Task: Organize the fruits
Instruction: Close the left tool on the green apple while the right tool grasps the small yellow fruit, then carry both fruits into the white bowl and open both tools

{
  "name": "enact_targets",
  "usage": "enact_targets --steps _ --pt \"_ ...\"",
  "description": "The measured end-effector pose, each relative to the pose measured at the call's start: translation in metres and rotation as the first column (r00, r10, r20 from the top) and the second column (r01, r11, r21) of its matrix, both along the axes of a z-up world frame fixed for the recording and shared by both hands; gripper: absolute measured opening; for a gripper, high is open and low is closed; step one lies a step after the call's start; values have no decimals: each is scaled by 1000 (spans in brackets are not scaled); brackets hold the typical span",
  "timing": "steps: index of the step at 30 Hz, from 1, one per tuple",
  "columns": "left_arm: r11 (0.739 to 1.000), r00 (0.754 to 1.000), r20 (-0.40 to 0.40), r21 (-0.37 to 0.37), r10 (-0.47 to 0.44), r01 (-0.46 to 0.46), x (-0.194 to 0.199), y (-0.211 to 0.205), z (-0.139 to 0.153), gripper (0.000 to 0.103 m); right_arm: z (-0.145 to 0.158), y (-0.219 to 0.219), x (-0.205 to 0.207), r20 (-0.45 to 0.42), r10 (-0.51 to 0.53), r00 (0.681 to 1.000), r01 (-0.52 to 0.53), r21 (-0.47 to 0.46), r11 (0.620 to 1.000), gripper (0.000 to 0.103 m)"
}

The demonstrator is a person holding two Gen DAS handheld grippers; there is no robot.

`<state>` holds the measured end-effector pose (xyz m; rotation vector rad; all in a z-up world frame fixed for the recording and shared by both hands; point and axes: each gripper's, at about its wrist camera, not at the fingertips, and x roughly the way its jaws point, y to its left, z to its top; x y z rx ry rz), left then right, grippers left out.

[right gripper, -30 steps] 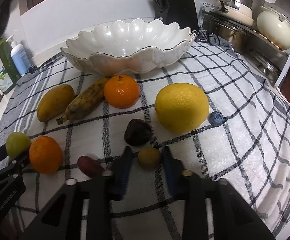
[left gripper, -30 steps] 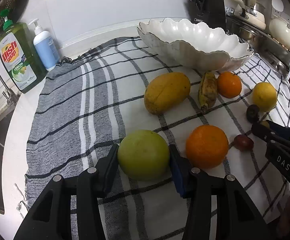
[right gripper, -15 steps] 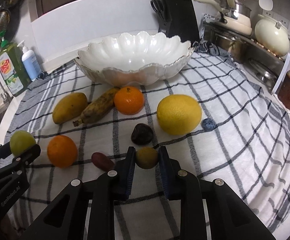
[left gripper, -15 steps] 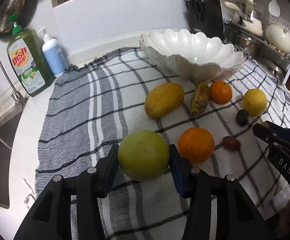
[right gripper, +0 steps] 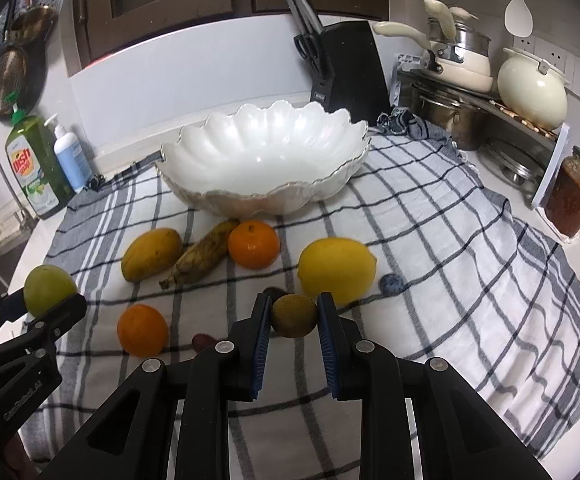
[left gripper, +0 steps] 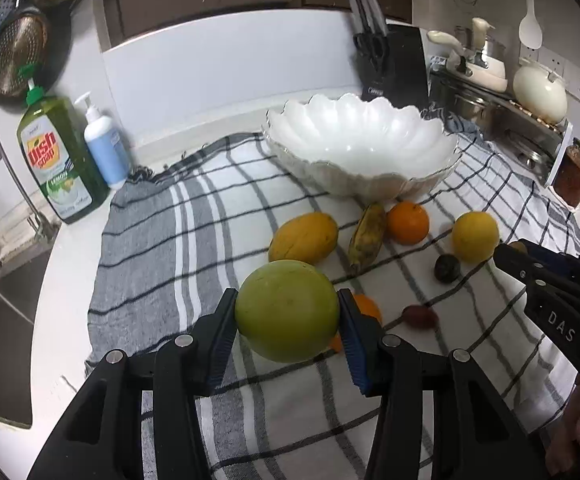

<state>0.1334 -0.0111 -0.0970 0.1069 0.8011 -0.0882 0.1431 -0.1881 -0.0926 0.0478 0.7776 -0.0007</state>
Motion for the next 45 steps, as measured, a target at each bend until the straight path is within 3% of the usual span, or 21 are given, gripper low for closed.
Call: enact_targets --steps 27,37,45 --pt "995 990 103 -30 -91 94 76 -31 71 48 75 -28 72 132 10 991 -6 -30 1000 25" --pt "994 989 101 -28 -104 107 124 -38 72 48 81 -29 110 131 31 991 -26 -40 999 25" --pt "994 992 71 -18 -106 108 172 -42 57 48 65 -32 149 84 30 996 -25 -52 998 25"
